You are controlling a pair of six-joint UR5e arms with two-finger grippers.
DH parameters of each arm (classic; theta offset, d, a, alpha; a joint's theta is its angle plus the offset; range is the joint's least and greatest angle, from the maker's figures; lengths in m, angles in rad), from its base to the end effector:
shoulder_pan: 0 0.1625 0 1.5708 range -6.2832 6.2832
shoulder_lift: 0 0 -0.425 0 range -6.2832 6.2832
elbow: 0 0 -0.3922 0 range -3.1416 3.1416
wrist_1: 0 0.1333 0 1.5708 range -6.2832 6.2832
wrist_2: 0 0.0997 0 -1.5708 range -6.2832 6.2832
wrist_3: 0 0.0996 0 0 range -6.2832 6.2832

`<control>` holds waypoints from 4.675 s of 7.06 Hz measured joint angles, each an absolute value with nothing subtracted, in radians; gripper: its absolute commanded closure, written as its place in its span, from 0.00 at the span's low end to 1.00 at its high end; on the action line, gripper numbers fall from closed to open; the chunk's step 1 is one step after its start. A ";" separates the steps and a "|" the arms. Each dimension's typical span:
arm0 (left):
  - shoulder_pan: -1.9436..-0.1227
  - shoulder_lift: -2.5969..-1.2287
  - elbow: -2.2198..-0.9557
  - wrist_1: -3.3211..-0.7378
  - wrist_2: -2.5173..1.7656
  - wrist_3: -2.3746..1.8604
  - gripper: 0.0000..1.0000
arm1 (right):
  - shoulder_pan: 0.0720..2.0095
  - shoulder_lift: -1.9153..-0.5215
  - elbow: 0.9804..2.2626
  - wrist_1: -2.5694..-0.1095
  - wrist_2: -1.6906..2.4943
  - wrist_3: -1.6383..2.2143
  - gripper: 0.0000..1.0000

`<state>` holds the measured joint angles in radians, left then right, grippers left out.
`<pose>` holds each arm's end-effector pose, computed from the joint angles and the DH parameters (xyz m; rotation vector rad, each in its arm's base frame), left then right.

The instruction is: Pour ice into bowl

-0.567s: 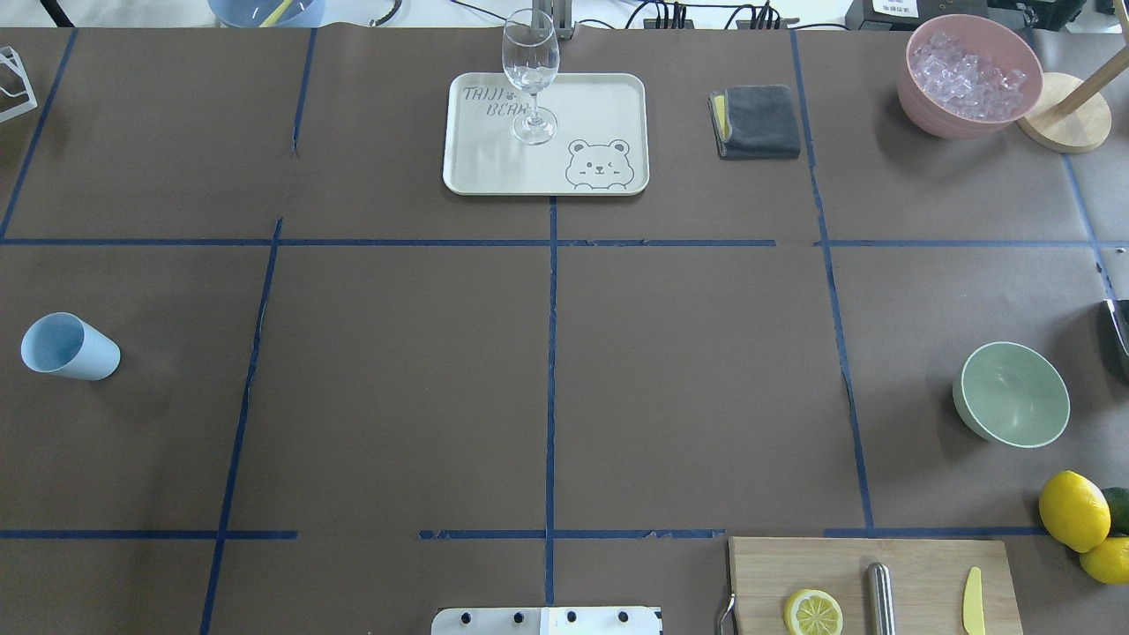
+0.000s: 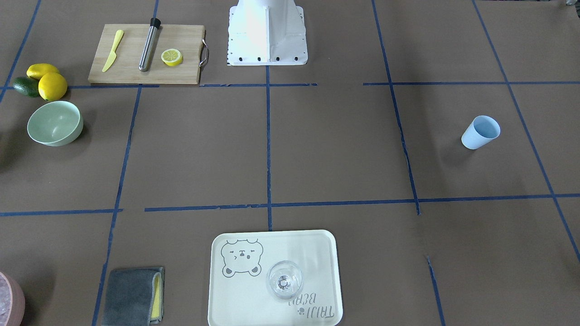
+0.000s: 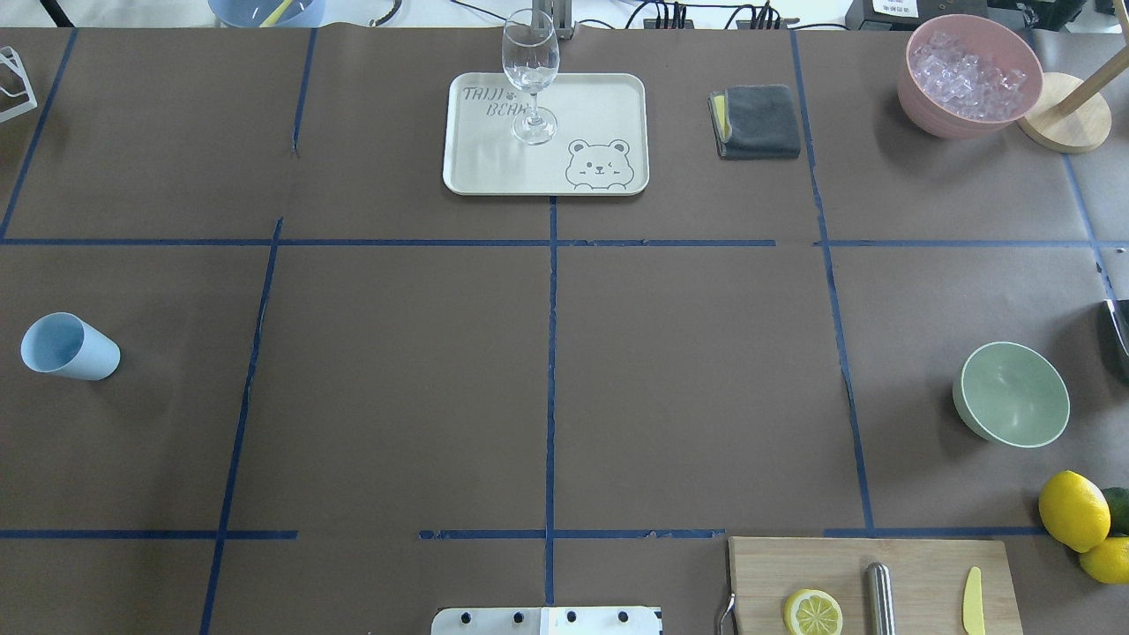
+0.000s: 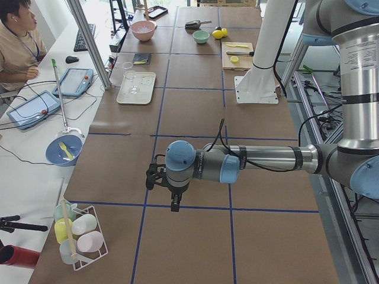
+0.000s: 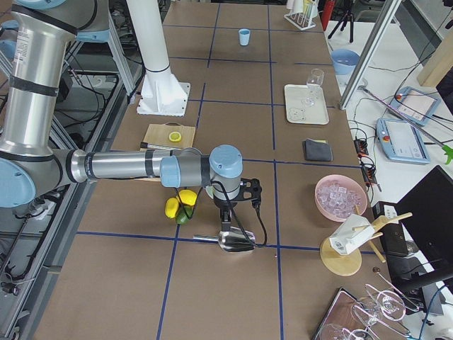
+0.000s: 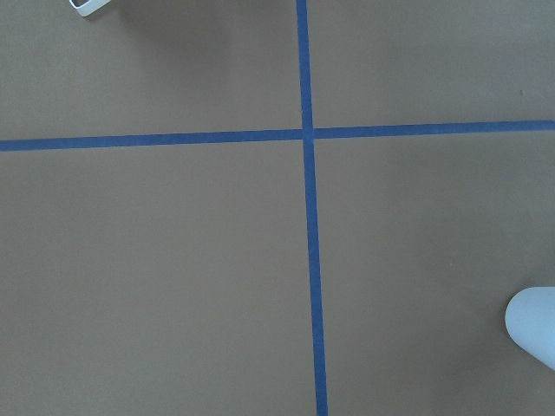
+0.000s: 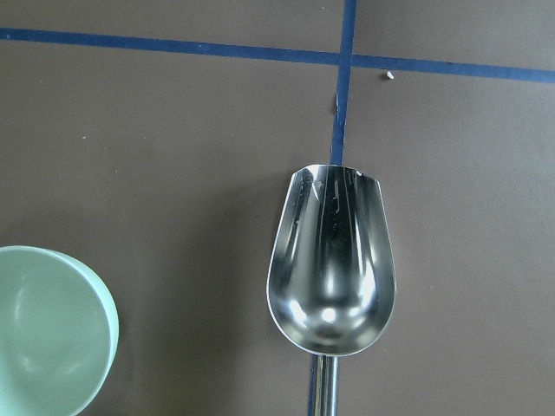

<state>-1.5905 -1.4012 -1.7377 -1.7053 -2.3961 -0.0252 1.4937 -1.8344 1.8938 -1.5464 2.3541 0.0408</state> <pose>-0.0685 -0.4269 0.6363 0.1220 0.8243 0.0121 0.0331 -0.3897 0.6115 0.0332 -0.7863 -0.0672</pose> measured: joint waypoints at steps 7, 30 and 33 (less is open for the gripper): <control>-1.590 -1.394 -1.753 -1.725 -2.395 -0.026 0.00 | 1.153 -1.838 1.845 -1.097 2.310 0.627 0.04; -1.587 -1.394 -1.745 -1.822 -2.460 -0.027 0.00 | 0.380 -0.929 1.641 -1.099 1.790 1.715 1.00; -1.587 -1.393 -1.736 -1.832 -2.469 -0.027 0.00 | 0.344 -0.788 1.451 -1.113 1.718 1.741 0.99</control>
<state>-1.5866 -1.3935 -1.7361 -1.8322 -2.4688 -0.0271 0.3440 -0.7885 1.4506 -1.1133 1.7178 1.7408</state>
